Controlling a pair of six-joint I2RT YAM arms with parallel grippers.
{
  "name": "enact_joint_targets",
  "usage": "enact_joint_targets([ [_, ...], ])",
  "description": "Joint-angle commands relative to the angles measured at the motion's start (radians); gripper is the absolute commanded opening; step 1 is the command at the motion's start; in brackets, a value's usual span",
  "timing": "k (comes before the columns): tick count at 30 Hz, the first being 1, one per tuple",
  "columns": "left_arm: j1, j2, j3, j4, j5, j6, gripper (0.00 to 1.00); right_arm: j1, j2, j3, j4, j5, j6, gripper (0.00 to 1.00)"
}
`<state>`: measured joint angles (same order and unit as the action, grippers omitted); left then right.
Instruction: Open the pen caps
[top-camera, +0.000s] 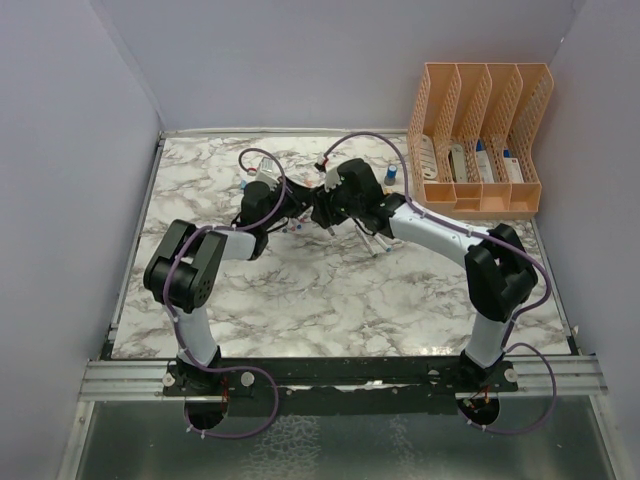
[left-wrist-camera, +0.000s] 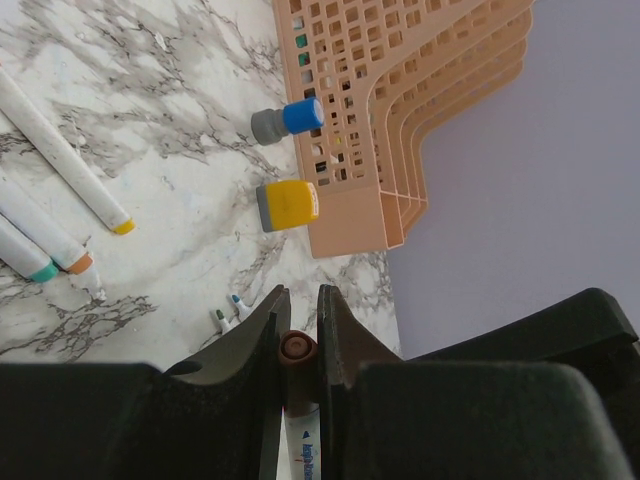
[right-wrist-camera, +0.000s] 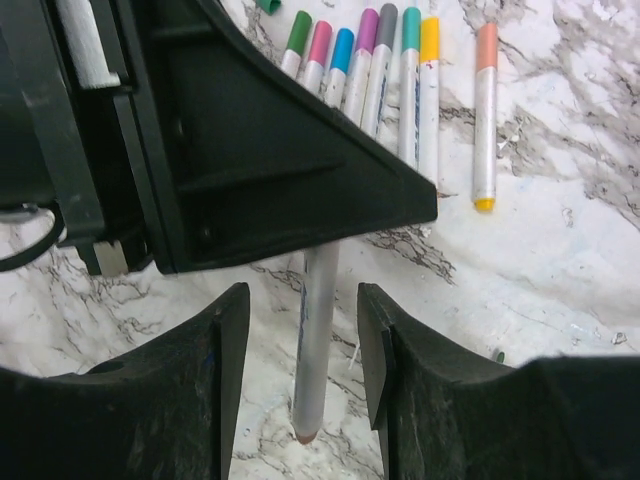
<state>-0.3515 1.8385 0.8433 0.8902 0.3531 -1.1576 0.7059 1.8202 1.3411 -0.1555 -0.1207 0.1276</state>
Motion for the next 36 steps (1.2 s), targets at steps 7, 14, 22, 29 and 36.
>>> enact_joint_targets([
  [7, -0.036, -0.013, 0.027, 0.044, 0.022, -0.006, 0.00, 0.005, 0.038, 0.059, 0.022, 0.035, -0.005, 0.39],
  [14, -0.046, -0.021, 0.030, 0.044, 0.017, -0.010, 0.00, 0.006, 0.042, 0.054, 0.028, 0.039, -0.004, 0.30],
  [22, -0.052, -0.023, 0.034, 0.046, 0.020, -0.014, 0.00, 0.006, 0.042, 0.054, 0.029, 0.054, -0.005, 0.03],
  [29, -0.052, -0.022, 0.048, 0.046, 0.027, -0.005, 0.00, 0.006, 0.048, 0.058, 0.021, 0.056, -0.004, 0.01],
  [36, -0.023, -0.020, 0.075, 0.019, 0.012, 0.019, 0.00, 0.005, -0.004, -0.007, 0.021, 0.057, -0.003, 0.01],
])
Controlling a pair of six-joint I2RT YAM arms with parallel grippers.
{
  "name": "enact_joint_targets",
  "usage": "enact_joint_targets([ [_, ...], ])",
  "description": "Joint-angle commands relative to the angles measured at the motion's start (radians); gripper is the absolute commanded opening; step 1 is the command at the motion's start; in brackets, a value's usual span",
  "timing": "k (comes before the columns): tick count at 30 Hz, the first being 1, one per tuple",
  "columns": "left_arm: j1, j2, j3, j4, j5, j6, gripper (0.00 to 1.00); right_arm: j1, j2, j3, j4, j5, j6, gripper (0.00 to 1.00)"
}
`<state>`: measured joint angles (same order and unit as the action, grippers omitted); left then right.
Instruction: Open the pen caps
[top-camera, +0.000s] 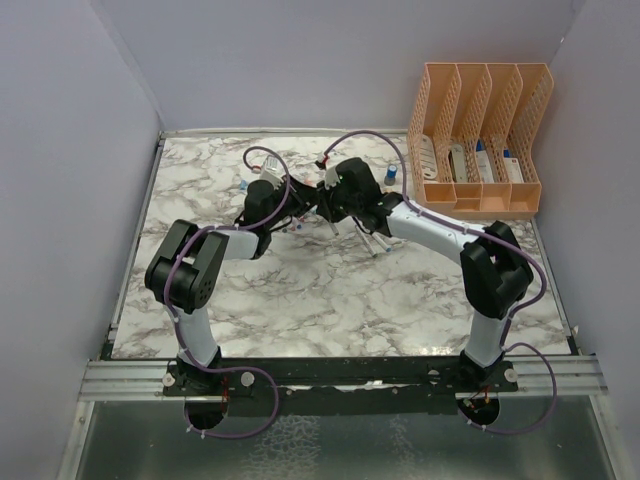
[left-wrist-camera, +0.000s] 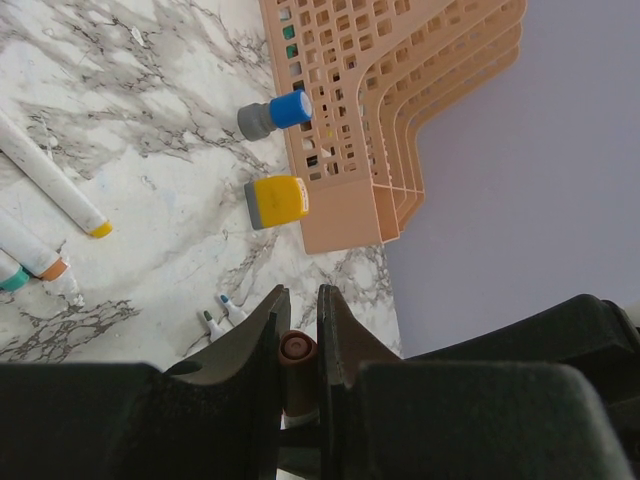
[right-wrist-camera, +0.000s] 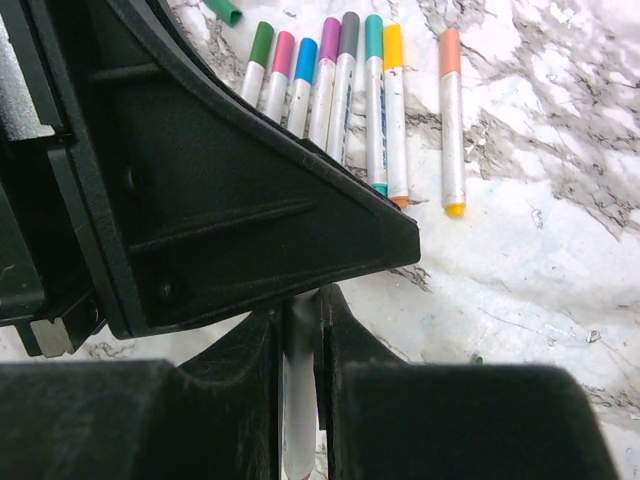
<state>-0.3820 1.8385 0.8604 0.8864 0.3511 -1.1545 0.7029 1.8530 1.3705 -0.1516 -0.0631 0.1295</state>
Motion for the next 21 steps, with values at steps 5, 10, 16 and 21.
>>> enact_joint_targets([
  [5, 0.067, -0.036, 0.110, -0.071, -0.017, 0.090, 0.00, 0.009, -0.086, -0.104, 0.010, 0.001, -0.007, 0.01],
  [10, 0.134, -0.029, 0.181, -0.182, -0.045, 0.165, 0.00, 0.008, -0.144, -0.184, 0.003, 0.002, 0.005, 0.01],
  [16, 0.199, -0.014, 0.197, -0.244, -0.049, 0.214, 0.00, 0.009, -0.225, -0.257, 0.015, 0.006, 0.012, 0.01],
  [21, 0.247, -0.034, 0.182, -0.332, -0.044, 0.264, 0.00, 0.009, -0.238, -0.259, -0.011, 0.064, 0.006, 0.01],
])
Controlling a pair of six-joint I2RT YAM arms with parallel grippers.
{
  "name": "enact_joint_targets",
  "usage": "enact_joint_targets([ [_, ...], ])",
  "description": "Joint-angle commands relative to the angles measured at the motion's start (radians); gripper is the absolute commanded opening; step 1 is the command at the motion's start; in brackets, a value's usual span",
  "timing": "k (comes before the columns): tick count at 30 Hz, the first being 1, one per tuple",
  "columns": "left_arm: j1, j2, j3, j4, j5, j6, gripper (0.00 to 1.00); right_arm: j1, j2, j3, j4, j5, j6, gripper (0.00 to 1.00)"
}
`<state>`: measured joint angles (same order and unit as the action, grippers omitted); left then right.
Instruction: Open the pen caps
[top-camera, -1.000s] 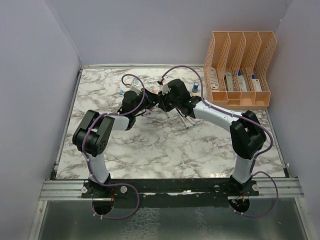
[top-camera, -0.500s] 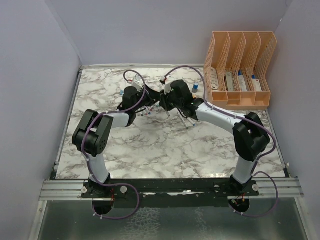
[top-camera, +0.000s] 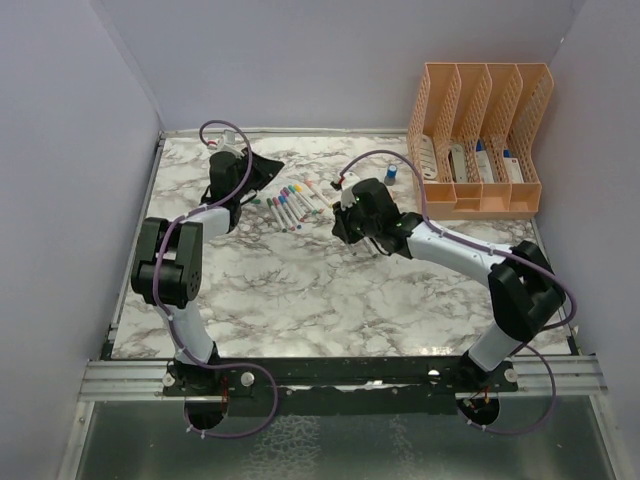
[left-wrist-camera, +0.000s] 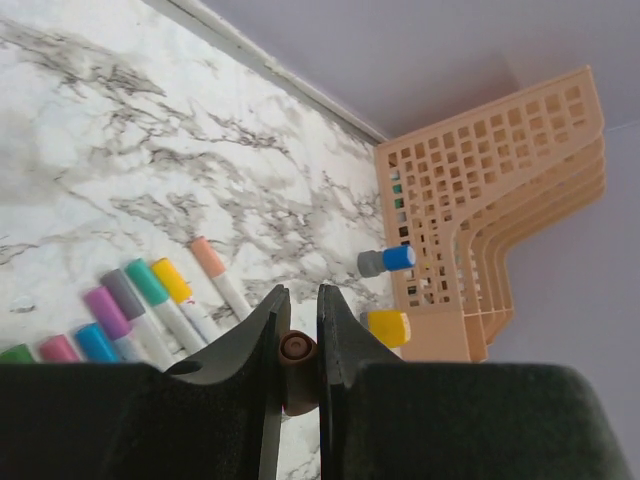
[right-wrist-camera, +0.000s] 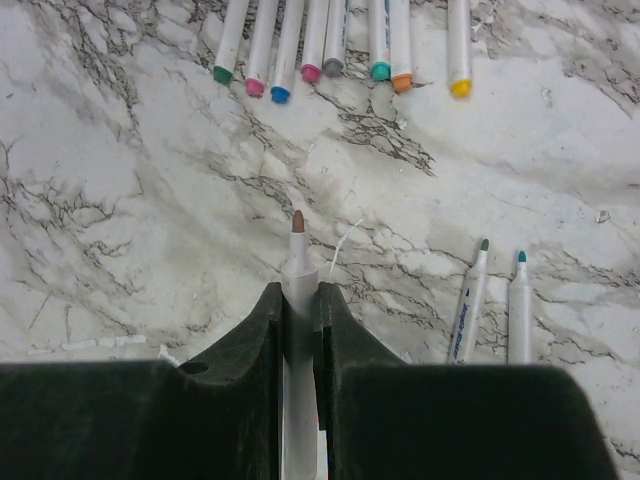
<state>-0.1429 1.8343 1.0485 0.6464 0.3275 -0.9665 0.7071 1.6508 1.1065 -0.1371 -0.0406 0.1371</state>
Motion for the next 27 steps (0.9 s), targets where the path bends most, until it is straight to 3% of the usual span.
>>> enact_joint_targets([
  [1, 0.016, -0.035, -0.004, -0.135, -0.029, 0.102, 0.00, 0.004, -0.030, 0.009, -0.035, 0.061, -0.003, 0.02],
  [8, 0.071, -0.071, -0.004, -0.407, -0.152, 0.279, 0.00, 0.005, 0.025, 0.036, -0.073, 0.159, -0.008, 0.01],
  [27, 0.150, -0.007, -0.078, -0.411, -0.179, 0.319, 0.02, -0.020, 0.163, 0.073, -0.070, 0.201, -0.034, 0.01],
])
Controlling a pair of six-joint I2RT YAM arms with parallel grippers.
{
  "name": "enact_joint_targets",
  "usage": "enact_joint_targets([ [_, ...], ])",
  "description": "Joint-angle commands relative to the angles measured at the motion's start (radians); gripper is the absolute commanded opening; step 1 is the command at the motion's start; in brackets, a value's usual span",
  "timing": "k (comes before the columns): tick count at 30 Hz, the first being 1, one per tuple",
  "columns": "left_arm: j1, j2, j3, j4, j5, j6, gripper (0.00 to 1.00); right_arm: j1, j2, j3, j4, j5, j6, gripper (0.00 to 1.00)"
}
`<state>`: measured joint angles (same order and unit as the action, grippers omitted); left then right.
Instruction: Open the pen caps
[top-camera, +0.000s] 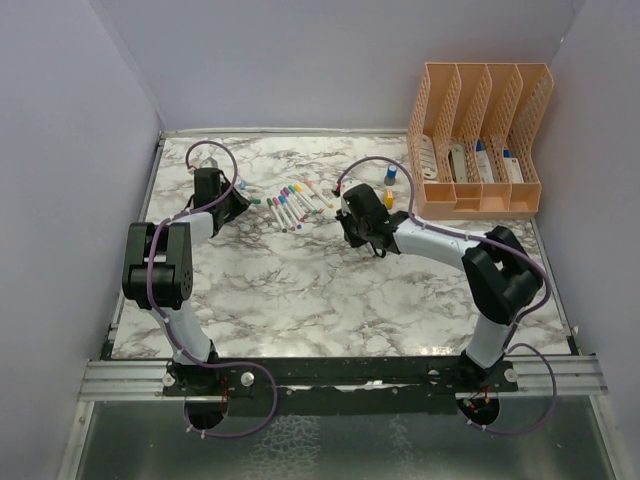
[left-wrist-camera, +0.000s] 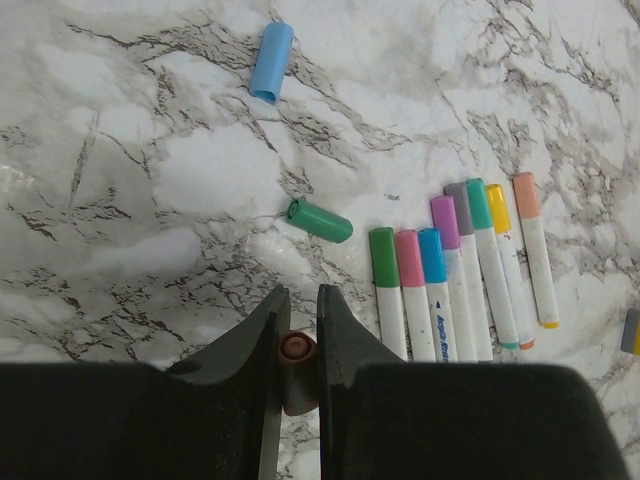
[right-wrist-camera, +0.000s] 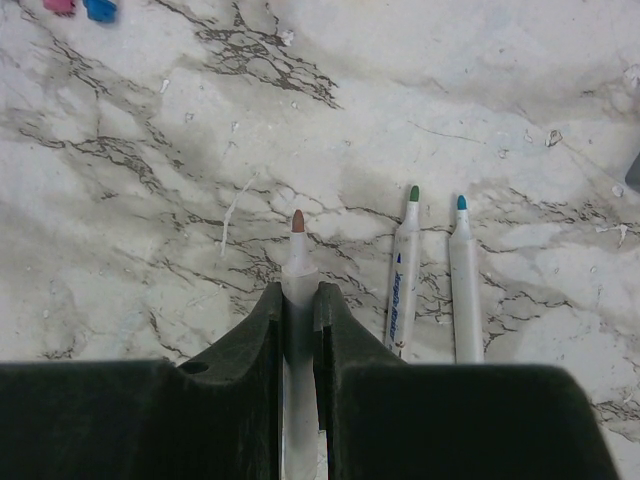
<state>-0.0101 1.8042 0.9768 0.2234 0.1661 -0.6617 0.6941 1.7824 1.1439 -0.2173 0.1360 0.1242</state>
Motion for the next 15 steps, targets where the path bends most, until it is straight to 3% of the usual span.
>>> enact_joint_targets([
  [1, 0.020, 0.027, -0.007, 0.014, -0.018, 0.013, 0.06, -0.007, 0.038, 0.040, 0.010, 0.024, -0.021, 0.01],
  [2, 0.023, 0.032, -0.006, 0.014, -0.015, 0.013, 0.12, -0.007, 0.046, 0.042, 0.009, 0.024, -0.021, 0.01],
  [15, 0.059, 0.055, -0.012, 0.030, 0.008, -0.006, 0.42, -0.012, 0.133, 0.083, 0.004, 0.068, -0.029, 0.01],
])
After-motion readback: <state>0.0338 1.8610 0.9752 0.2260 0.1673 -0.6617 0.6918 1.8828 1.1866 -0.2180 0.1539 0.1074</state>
